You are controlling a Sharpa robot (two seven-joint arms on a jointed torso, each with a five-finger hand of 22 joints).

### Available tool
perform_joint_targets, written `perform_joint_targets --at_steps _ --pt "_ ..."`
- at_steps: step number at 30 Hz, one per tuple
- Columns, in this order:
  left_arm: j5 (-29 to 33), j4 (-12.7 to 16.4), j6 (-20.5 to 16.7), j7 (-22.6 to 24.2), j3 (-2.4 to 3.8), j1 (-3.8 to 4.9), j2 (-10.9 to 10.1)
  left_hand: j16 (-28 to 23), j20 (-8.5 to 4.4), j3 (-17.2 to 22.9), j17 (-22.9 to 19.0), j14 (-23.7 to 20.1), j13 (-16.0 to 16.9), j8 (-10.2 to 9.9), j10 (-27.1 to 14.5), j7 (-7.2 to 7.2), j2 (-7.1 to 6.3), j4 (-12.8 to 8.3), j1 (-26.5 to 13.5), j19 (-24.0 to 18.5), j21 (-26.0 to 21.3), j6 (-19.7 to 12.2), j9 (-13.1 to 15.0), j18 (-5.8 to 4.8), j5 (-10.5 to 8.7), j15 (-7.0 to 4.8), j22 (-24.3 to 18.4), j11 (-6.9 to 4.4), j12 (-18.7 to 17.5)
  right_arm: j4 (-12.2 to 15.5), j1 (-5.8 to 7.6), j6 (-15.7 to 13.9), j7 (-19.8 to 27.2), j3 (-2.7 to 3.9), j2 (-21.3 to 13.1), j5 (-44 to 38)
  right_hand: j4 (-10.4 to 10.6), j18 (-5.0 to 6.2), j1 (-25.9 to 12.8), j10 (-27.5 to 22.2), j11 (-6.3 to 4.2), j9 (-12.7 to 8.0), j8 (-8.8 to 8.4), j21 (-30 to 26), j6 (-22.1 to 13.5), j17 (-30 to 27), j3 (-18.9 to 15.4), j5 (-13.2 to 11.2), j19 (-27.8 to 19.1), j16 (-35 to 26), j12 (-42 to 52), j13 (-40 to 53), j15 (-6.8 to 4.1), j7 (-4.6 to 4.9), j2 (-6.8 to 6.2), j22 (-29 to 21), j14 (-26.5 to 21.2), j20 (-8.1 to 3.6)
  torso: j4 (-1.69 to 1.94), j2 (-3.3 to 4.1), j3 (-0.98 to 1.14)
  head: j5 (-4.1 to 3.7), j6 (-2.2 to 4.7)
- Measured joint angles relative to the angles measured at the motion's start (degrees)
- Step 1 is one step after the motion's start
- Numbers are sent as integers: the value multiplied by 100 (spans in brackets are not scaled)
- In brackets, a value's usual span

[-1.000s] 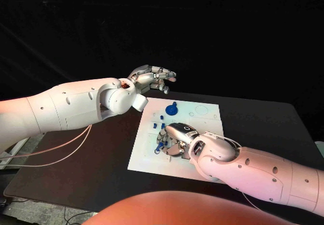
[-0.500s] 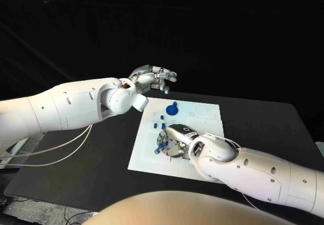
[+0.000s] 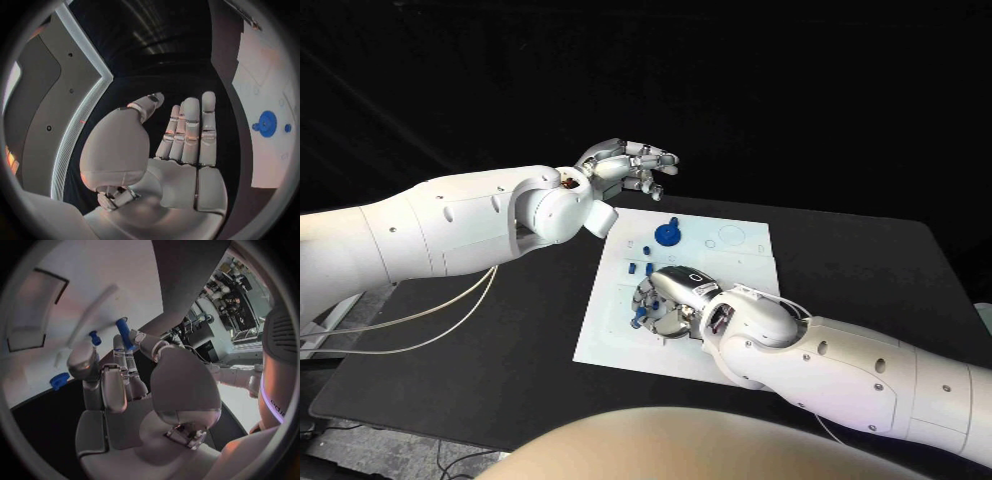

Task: Assemble the parts on the task board

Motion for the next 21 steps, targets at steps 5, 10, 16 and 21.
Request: perform_joint_targets --at_steps 5,10,16,21 --pt "-1 -2 3 -4 0 0 1 0 0 0 0 0 3 0 0 0 0 0 0 0 0 0 0 0 0 0 0 0 0 4 -12 -41 0 -5 3 -16 0 0 1 1 1 0 0 0 8 0 0 -1 0 0 0 0 0 8 1 0 0 0 -1 -2 0 2 0" --pt "-1 -3 7 -8 0 0 1 0 0 0 0 -21 3 24 -21 0 0 0 0 0 0 0 0 0 0 -21 0 -21 0 4 -25 -52 -6 -13 12 -36 0 0 3 1 1 0 -1 0 8 -1 -1 -2 0 0 -1 -4 0 8 2 0 0 0 -3 -3 0 7 0" --pt "-2 -3 13 -15 0 0 1 0 0 0 -4 -21 2 24 -21 0 0 0 0 0 0 0 0 0 0 -21 0 -21 0 0 -25 -50 -11 -13 20 -54 -1 0 17 1 1 0 -3 0 8 -1 -1 -5 0 0 -2 -7 0 9 17 -1 0 0 -4 -2 1 4 0" --pt "-3 -3 19 -21 0 0 1 0 0 0 -4 -21 2 24 -21 0 0 0 0 0 0 0 0 0 0 -21 0 -21 -1 -11 -25 -35 -17 -11 25 -66 -1 0 18 1 1 0 -21 0 7 -2 -1 -5 0 0 -2 -8 0 9 17 -1 0 0 -5 -2 0 1 0"
